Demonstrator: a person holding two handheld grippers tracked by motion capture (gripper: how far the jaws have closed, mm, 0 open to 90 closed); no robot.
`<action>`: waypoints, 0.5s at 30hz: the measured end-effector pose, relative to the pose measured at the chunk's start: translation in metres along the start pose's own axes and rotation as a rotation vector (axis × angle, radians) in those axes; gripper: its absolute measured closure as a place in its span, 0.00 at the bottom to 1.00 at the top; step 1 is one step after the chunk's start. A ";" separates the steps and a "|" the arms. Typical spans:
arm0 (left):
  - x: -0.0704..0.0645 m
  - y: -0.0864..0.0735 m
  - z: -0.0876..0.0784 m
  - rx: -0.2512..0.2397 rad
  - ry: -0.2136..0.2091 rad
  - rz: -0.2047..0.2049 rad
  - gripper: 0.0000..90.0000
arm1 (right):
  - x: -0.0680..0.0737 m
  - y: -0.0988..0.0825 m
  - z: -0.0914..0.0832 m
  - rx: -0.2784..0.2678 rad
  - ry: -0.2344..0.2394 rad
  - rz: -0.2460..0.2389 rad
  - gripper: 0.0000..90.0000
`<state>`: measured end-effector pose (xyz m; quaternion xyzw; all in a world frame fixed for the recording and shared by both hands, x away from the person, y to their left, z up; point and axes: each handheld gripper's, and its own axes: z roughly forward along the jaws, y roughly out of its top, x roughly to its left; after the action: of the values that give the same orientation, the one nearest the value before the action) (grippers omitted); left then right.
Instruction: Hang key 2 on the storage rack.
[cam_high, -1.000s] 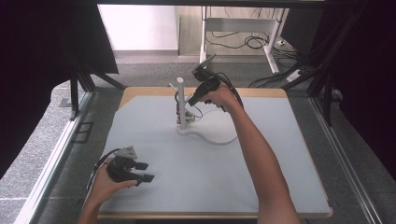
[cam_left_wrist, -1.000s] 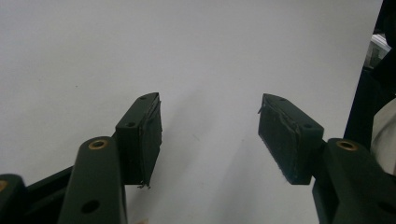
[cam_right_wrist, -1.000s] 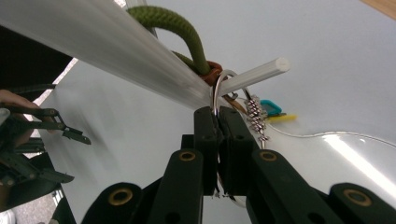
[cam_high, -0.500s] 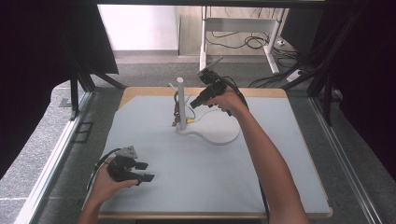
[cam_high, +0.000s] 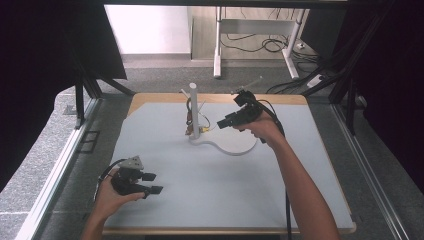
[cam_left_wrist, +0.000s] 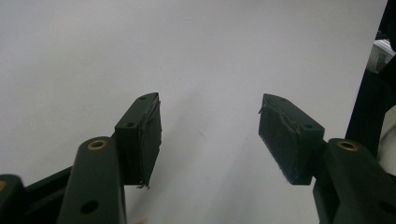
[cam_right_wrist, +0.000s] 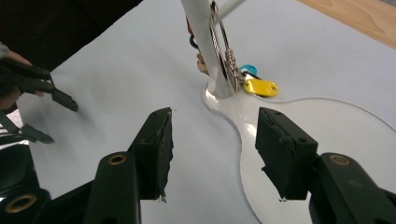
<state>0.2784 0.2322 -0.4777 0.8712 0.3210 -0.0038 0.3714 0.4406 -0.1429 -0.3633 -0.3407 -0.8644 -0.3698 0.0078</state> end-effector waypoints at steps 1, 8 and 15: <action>0.000 0.000 0.000 -0.004 0.000 0.000 0.44 | 0.000 -0.007 -0.002 -0.009 -0.003 -0.001 0.51; 0.001 -0.001 -0.003 -0.009 0.007 -0.004 0.44 | -0.006 -0.061 -0.015 -0.087 0.000 0.012 0.51; 0.001 -0.001 -0.002 0.005 0.012 0.001 0.44 | -0.017 -0.127 -0.021 -0.133 -0.028 0.037 0.51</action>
<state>0.2778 0.2342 -0.4774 0.8723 0.3225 0.0009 0.3674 0.3734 -0.2293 -0.4337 -0.3616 -0.8315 -0.4213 -0.0200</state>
